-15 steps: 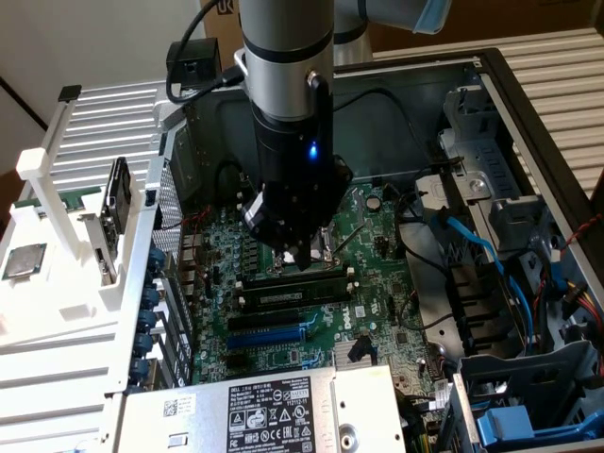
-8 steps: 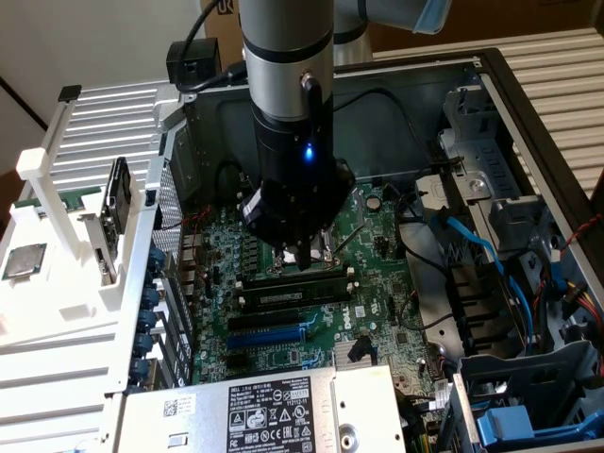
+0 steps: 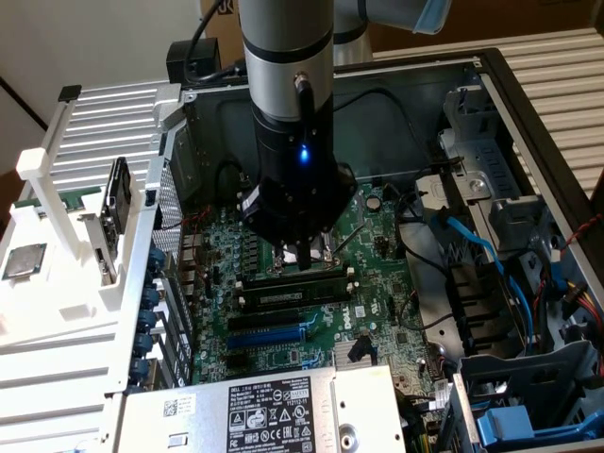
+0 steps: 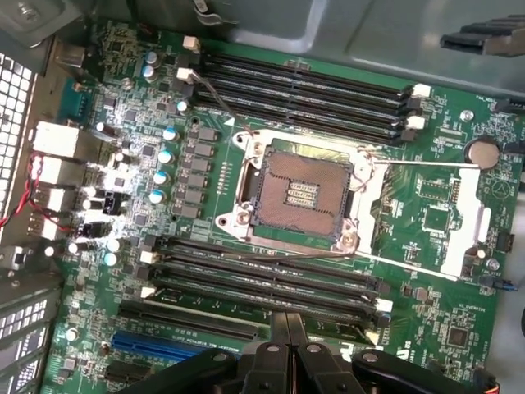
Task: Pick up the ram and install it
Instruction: 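Press down the ram until it locks into place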
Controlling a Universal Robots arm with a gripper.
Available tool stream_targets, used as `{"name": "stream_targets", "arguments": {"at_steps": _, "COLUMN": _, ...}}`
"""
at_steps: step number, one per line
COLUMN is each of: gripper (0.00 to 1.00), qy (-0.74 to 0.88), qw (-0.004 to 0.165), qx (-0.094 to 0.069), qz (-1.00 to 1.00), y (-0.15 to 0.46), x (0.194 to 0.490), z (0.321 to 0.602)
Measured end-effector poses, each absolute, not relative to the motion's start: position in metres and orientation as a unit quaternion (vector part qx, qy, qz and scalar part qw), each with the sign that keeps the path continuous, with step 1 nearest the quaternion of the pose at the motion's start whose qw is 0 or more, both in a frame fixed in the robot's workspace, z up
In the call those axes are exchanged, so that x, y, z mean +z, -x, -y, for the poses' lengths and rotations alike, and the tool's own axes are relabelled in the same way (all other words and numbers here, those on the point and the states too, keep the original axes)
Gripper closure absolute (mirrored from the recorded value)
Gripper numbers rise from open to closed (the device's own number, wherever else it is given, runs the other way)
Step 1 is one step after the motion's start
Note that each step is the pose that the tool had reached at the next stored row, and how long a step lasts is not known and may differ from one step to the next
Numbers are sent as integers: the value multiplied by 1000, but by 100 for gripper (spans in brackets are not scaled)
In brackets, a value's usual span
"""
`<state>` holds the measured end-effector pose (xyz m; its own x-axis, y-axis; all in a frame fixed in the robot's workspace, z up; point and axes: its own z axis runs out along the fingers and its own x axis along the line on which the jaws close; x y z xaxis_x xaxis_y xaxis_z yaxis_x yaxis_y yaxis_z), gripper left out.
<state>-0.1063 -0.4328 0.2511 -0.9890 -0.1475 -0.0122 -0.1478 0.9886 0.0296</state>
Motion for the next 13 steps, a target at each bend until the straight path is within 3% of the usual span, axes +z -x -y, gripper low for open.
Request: {"name": "stream_targets", "arguments": {"at_steps": 13, "gripper": 90, "qy": -24, "qw": 6, "qx": 14, "qz": -1000, "y": 106, "x": 251, "z": 433}}
